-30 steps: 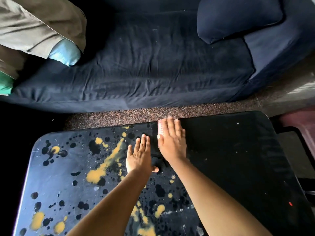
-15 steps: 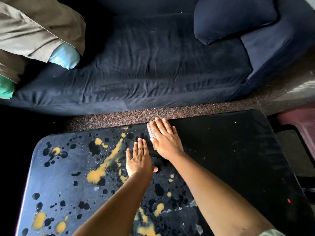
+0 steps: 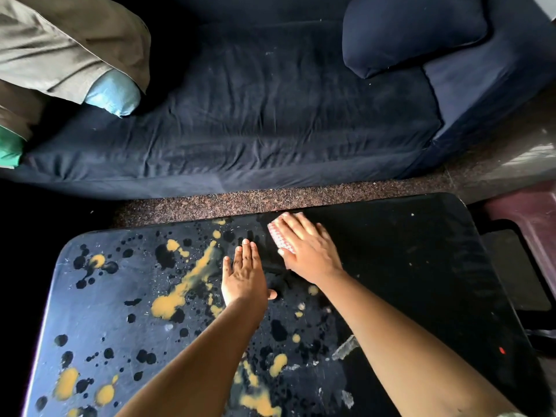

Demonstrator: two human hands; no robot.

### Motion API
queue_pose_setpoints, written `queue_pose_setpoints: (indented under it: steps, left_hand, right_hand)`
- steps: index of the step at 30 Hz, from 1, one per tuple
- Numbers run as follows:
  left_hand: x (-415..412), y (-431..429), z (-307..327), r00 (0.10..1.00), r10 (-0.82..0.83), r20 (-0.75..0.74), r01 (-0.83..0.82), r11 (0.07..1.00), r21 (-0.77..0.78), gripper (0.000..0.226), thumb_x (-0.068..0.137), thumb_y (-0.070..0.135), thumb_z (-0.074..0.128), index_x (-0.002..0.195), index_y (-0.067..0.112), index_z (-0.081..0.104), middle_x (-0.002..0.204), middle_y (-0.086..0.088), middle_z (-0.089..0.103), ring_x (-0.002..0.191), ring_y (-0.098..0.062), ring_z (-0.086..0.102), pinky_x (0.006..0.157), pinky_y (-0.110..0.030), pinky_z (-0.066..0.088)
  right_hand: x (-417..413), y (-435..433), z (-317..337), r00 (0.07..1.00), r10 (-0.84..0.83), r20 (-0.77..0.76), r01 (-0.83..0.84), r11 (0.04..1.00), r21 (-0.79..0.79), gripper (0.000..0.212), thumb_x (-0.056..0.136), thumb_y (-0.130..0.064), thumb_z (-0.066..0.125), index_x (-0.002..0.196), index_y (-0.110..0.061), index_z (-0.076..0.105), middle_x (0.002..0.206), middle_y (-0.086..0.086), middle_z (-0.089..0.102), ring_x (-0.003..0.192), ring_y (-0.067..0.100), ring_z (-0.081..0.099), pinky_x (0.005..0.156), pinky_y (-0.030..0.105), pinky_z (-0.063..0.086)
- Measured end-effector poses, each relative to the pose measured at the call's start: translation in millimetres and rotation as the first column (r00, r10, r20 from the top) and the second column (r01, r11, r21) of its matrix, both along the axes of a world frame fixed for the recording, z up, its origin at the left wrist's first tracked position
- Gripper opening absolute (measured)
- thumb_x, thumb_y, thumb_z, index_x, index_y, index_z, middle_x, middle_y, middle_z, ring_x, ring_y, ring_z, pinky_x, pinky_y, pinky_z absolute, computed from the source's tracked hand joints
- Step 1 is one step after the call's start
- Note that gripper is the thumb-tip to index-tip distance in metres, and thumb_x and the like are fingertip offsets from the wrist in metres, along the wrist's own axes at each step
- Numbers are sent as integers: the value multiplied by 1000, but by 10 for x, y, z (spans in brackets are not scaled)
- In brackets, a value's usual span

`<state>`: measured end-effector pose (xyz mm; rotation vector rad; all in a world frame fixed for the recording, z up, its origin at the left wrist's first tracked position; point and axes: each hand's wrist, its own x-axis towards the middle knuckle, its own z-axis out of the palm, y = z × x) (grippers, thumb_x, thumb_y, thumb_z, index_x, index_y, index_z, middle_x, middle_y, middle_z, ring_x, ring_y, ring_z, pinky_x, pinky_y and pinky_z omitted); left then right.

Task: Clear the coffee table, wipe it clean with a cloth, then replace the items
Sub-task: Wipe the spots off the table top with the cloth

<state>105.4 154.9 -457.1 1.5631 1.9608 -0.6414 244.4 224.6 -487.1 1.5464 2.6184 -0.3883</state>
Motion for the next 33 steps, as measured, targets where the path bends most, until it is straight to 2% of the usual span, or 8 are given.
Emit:
queue_pose_setpoints:
  steps: [5, 11, 15, 17, 22, 24, 28, 33]
  left_hand:
    - [-9, 0, -2, 1000, -3, -1, 3, 1000, 15, 113, 86, 58, 53, 141, 5, -30, 152, -9, -32, 143, -21, -22, 115, -40, -13]
    - [-3, 5, -31, 1000, 1, -4, -1, 1000, 21, 115, 84, 58, 56, 142, 6, -29, 152, -9, -31, 144, -21, -21, 115, -40, -12]
    - [-15, -2, -30, 1000, -6, -9, 6, 1000, 16, 115, 84, 58, 55, 141, 5, -30, 152, -9, -32, 144, -21, -22, 114, -40, -13]
    - [-20, -7, -46, 1000, -11, -12, 11, 1000, 9, 115, 85, 58, 55, 140, 6, -31, 151, -9, -33, 143, -21, -23, 113, -40, -14]
    - [-25, -1, -63, 1000, -12, -26, 12, 1000, 13, 114, 86, 56, 56, 134, 6, -35, 152, -10, -32, 143, -22, -22, 114, -40, -13]
    - [-26, 4, -48, 1000, -11, -15, 11, 1000, 14, 114, 86, 57, 54, 139, 6, -32, 152, -9, -32, 144, -21, -22, 115, -40, -12]
    - [-17, 5, -22, 1000, -9, -7, 8, 1000, -8, 114, 86, 58, 54, 142, 6, -30, 152, -8, -33, 144, -21, -22, 116, -39, -10]
    - [-10, 29, -33, 1000, -5, -12, 5, 1000, -23, 115, 85, 59, 55, 140, 5, -31, 151, -9, -34, 143, -22, -22, 115, -40, -11]
  right_hand:
    - [93, -155, -118, 906, -423, -15, 422, 906, -23, 70, 86, -45, 49, 147, -18, 29, 155, 5, 25, 143, 31, 19, 109, 54, 26]
    - [71, -172, -124, 989, 150, 8, -149, 985, -92, 66, 93, -46, 36, 150, -33, 7, 158, -6, -12, 146, 26, -5, 116, 55, 9]
    - [230, -45, -115, 915, -401, 43, 403, 909, -101, 68, 91, -45, 45, 150, -32, 14, 159, 3, -10, 145, 36, -1, 115, 55, 10]
    - [31, -130, -106, 869, -495, 17, 494, 864, -100, 67, 92, -44, 43, 150, -27, 15, 160, 5, -6, 145, 37, 2, 114, 54, 11]
    - [27, -359, -168, 997, 75, 3, -75, 997, 25, 63, 88, -48, 34, 148, -31, 24, 158, -1, 16, 145, 31, 15, 111, 58, 24]
    - [179, -240, -172, 994, -108, 22, 107, 994, 19, 65, 88, -48, 39, 148, -34, 21, 159, -2, 12, 145, 32, 11, 113, 57, 19]
    - [-48, -119, -123, 780, -625, 19, 625, 776, -84, 67, 93, -44, 41, 151, -28, 11, 160, 5, -2, 145, 35, -1, 115, 53, 9]
    - [-200, -178, -110, 999, -19, 38, 15, 994, 106, 65, 85, -49, 39, 145, -25, 35, 153, 6, 31, 143, 34, 19, 113, 53, 12]
